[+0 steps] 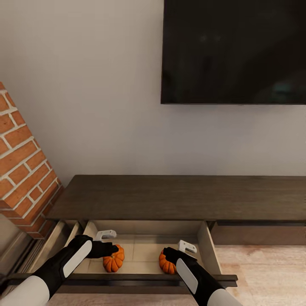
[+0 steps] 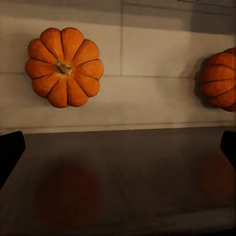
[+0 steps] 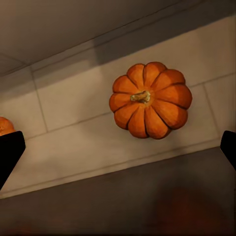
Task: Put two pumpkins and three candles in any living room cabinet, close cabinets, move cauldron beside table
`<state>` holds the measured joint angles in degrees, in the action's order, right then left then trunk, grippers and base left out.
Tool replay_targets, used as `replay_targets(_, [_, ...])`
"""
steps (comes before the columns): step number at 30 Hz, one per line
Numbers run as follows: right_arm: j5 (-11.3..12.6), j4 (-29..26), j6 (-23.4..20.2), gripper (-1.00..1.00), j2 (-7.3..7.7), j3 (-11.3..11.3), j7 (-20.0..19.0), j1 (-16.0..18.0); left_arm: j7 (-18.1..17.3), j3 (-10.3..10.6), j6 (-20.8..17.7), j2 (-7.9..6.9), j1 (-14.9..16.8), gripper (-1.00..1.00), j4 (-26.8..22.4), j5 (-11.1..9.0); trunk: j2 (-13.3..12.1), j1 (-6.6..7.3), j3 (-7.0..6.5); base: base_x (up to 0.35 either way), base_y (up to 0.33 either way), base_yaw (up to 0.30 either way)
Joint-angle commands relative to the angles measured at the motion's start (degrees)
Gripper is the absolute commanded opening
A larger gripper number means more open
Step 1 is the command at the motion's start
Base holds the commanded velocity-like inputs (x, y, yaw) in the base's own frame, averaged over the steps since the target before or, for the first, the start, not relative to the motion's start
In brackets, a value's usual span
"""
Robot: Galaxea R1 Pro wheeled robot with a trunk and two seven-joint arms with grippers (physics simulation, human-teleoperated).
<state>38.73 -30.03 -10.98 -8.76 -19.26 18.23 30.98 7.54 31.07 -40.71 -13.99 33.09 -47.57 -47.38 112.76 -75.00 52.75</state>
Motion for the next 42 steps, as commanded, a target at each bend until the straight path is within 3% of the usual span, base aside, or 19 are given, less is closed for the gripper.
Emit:
replay_targets(1, [0.4, -0.1, -0.2, 1.0, 0.05, -0.3, 0.5, 0.0, 0.5, 0.3, -0.1, -0.05, 0.0, 1.0, -0.1, -0.6, -0.4, 0.23, -0.13, -0.005, 0.0, 0.0])
replay_targets(26, [0.5, -0.2, -0.1, 1.0, 0.06, -0.2, 0.4, 0.0, 0.6, 0.3, -0.1, 0.08, 0.0, 1.0, -0.6, -0.6, -10.4, 5.72, -4.62, 0.0, 0.0, 0.0])
replay_targets(42, [0.5, -0.2, -0.2, 1.0, 0.06, -0.2, -1.9, 0.0, 0.6, 0.4, -0.1, 0.1, 0.0, 1.0, -0.6, -0.6, -16.8, 9.24, -7.49, 0.0, 0.0, 0.0])
